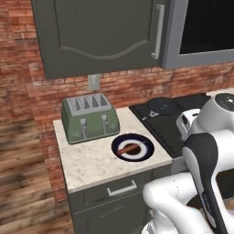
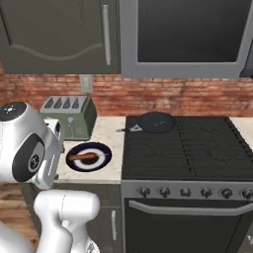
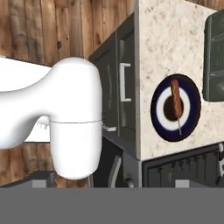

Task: Place the cold items (mushroom and lime) from the fridge in one tupperware on the dining counter. Place the warm items (kebab skewer and hot dog) in the stove area in another tupperware.

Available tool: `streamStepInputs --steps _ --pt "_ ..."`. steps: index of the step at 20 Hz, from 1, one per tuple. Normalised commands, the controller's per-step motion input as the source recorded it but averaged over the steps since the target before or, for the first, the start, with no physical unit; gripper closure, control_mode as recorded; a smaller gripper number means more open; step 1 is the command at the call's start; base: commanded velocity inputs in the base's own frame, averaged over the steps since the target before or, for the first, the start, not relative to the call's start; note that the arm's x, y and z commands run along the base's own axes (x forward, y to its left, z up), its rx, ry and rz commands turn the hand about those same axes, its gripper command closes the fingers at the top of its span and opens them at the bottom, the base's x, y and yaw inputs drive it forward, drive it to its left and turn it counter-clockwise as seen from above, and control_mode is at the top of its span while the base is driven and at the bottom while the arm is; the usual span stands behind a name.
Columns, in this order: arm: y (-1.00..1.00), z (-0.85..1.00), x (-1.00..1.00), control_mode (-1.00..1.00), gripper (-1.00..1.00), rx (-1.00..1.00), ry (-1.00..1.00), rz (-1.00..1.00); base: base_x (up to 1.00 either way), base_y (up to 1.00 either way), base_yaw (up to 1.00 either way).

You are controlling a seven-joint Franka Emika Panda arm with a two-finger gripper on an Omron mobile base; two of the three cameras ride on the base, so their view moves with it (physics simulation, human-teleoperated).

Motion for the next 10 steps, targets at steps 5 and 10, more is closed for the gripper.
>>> streamStepInputs --steps 5,10 --pt "0.15 0.00 0.25 -1.00 -1.00 -0.07 0.06 -0.03 0.16 0.14 -0.04" --pt "0.17 -0.11 0.70 -1.00 -1.00 -0.11 0.09 0.00 0.00 0.00 0.00"
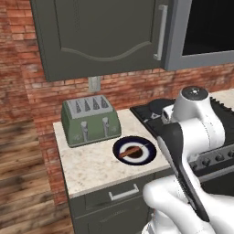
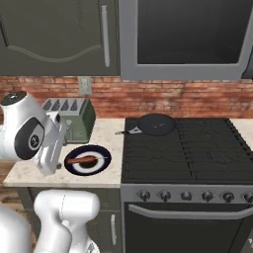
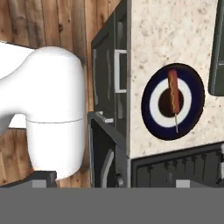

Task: Place the cold items (mushroom and lime) from the fridge in one tupperware on the dining counter. Place the warm items (kebab skewer and hot dog) in the stove area in another tupperware.

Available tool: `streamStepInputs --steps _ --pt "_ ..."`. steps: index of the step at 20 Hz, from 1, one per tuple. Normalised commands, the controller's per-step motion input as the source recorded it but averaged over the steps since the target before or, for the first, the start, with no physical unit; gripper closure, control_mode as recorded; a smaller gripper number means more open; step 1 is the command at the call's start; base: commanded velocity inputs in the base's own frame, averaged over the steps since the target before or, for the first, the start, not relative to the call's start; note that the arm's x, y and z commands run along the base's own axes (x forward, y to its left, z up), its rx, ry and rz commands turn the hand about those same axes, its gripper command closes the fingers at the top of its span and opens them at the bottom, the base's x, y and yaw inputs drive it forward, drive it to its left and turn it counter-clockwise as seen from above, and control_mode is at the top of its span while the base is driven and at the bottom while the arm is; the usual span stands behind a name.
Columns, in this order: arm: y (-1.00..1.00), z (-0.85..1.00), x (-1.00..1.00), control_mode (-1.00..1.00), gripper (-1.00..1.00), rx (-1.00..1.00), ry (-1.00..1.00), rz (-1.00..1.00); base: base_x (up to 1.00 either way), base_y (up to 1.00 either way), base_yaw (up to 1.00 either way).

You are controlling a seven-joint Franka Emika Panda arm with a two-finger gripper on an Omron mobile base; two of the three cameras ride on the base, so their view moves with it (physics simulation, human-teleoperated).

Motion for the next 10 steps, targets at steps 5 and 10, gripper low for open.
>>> streamStepInputs --steps 5,10 --pt "0.00 -0.46 0.72 -1.00 -1.00 0.01 0.01 0.19 0.00 0.00 0.00" --pt "0.00 -0.60 0.77 -1.00 -1.00 0.06 0.03 0.41 0.00 0.00 0.00"
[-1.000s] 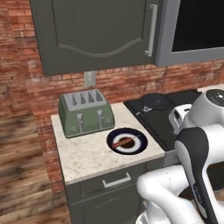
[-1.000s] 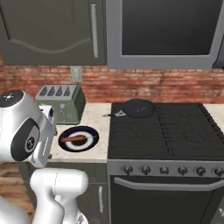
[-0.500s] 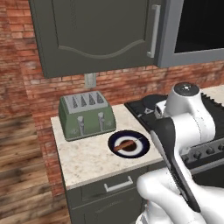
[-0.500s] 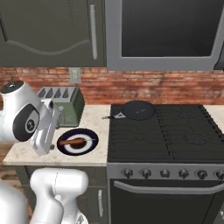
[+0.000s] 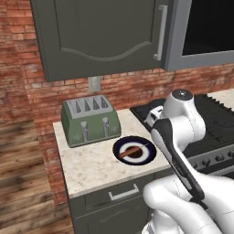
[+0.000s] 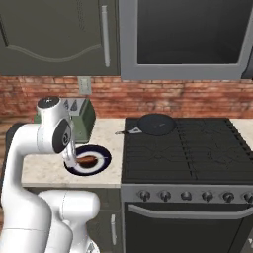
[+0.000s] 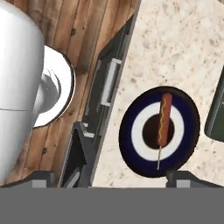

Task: Place the cold items (mushroom and lime) from the fridge in one tupperware on the dining counter. Place the warm items (kebab skewer and hot dog) in the stove area in another tupperware.

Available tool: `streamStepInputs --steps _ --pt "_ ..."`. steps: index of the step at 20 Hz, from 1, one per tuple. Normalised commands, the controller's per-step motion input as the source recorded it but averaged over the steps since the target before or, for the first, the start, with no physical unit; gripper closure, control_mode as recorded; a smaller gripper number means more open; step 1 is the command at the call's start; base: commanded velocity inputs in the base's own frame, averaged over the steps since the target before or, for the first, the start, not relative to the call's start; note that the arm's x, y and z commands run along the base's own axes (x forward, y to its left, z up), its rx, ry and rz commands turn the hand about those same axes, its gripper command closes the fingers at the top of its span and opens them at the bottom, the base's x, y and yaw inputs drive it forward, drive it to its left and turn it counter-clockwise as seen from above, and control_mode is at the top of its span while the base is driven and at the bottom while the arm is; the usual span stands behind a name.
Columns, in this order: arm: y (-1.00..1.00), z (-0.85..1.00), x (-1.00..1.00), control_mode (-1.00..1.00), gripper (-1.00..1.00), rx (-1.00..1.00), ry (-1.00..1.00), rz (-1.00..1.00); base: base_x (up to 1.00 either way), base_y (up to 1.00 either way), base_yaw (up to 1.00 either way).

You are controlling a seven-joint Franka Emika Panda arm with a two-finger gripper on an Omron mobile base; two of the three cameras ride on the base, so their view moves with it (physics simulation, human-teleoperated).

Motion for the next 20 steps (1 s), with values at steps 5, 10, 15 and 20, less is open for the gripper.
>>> streamStepInputs --steps 5,10,15,20 --pt "0.13 -0.52 0.76 -1.00 -1.00 0.09 0.12 0.26 0.00 0.00 0.00" --pt "0.32 -0.51 0.74 -1.00 -1.00 0.05 0.20 0.11 0.00 0.00 0.00" --pt "0.33 -0.57 0.59 -1.00 -1.00 0.00 0.14 0.00 0.00 0.00 0.00" --pt "0.14 -0.51 0.40 -1.00 -1.00 0.00 0.01 -0.07 0.00 0.00 0.00"
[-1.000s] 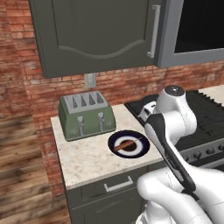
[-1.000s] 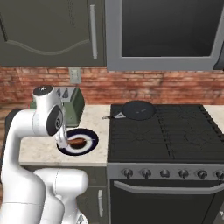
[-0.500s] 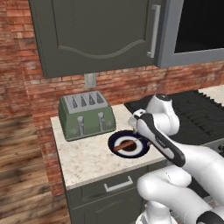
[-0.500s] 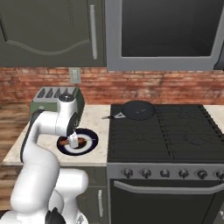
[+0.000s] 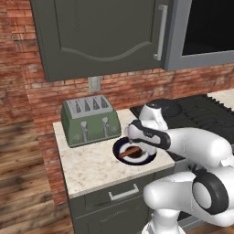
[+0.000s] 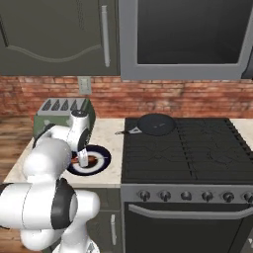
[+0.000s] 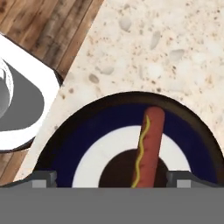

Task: Place the cold items (mushroom and lime) from the fridge in one tupperware on the dining counter. Place the warm items (kebab skewer and hot dog) in the stove area in another tupperware.

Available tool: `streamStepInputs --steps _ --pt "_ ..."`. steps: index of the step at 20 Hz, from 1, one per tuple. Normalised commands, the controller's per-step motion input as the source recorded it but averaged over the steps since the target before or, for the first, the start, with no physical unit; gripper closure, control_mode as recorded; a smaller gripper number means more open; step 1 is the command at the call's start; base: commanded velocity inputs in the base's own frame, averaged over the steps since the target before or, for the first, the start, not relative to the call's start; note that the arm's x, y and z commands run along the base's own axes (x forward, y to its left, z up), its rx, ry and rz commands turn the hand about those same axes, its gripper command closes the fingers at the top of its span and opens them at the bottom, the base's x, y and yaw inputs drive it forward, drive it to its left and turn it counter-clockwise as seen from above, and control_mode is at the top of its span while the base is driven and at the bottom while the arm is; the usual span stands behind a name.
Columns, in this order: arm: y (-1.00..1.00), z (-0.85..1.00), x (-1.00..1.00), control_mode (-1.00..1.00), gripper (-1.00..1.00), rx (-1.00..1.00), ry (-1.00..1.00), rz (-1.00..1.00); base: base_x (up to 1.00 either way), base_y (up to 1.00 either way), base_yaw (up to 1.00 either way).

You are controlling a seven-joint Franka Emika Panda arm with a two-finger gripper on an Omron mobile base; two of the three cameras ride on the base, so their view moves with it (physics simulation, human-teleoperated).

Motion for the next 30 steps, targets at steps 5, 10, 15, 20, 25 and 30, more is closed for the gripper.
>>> streamStepInputs --steps 5,10,15,20,25,30 --pt "0.10 -0.57 0.38 -1.00 -1.00 0.00 0.03 -0.11 0.00 0.00 0.00" --pt "0.06 -0.48 0.41 -1.00 -1.00 0.00 0.03 -0.10 0.00 0.00 0.00" --pt "0.00 -0.51 0.41 -1.00 -1.00 0.00 0.06 -0.07 0.00 0.00 0.00" --pt "0.04 -0.73 0.02 -1.00 1.00 -0.04 0.01 -0.13 0.00 0.00 0.00" --pt "0.02 -0.57 -0.34 -1.00 1.00 -0.02 -0.11 -0.20 0.00 0.00 0.00" --pt "-0.03 -0.15 -0.60 -1.00 1.00 0.00 -0.13 -0.15 0.00 0.00 0.00"
